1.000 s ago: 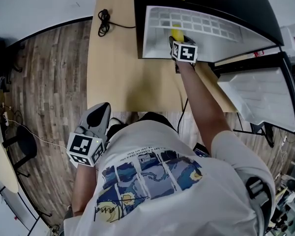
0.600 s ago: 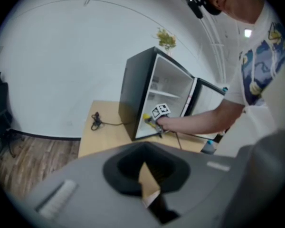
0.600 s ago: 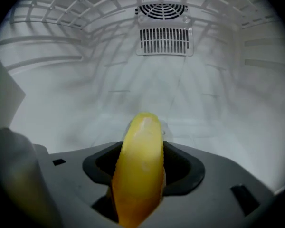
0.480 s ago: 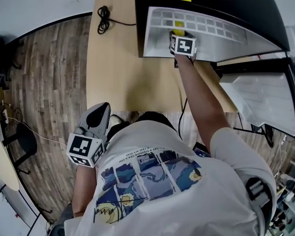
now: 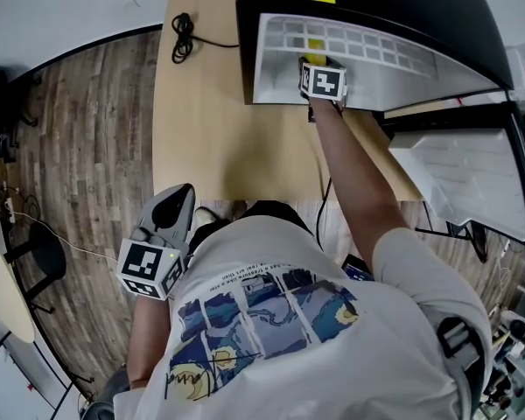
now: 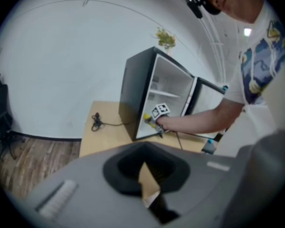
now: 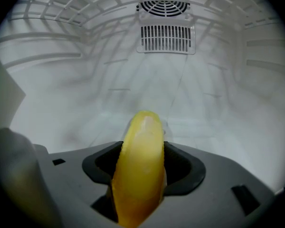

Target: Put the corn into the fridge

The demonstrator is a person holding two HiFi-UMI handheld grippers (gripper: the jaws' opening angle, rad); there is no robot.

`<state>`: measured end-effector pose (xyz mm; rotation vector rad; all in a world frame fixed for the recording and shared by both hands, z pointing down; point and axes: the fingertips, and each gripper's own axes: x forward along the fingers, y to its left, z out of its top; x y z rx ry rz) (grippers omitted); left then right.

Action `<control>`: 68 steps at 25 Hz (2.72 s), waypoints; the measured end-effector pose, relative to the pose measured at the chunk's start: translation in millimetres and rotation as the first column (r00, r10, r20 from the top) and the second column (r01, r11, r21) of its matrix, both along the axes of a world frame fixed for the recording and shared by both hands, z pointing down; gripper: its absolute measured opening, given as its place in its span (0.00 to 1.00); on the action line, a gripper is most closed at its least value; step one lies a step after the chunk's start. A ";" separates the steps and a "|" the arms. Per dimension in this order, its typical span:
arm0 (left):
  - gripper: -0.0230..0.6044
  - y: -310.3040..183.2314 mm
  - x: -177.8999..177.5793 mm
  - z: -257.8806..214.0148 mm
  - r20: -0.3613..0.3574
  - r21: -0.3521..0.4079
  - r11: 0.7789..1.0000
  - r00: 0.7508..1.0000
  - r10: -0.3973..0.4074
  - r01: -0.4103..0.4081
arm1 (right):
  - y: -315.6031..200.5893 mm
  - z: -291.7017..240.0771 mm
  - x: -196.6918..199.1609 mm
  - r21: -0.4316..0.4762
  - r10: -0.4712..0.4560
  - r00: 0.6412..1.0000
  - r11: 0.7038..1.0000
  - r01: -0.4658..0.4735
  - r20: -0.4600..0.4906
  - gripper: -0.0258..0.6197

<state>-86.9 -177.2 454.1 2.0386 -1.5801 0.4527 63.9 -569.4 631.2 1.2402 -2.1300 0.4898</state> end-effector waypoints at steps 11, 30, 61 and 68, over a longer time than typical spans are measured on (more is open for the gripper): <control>0.05 0.9 2.5 -2.0 -0.002 0.009 1.000 1.000 0.023 -0.023 | 7.9 -2.7 2.1 0.011 -0.027 1.000 1.000 0.027 0.012 0.44; 0.05 6.6 1.8 -6.0 -0.016 0.029 0.990 0.991 0.135 -0.135 | 60.1 -10.6 23.7 0.015 -0.041 0.999 0.999 0.041 0.033 0.44; 0.05 95.9 -39.6 -15.3 -0.037 0.111 0.937 0.941 0.337 -0.331 | 250.7 -55.5 38.0 0.047 0.037 0.999 0.998 -0.038 0.019 0.44; 0.05 117.8 -48.6 -11.9 -0.047 0.123 0.921 0.925 0.378 -0.370 | 311.3 -71.3 25.8 0.053 0.035 0.999 0.998 -0.037 0.042 0.43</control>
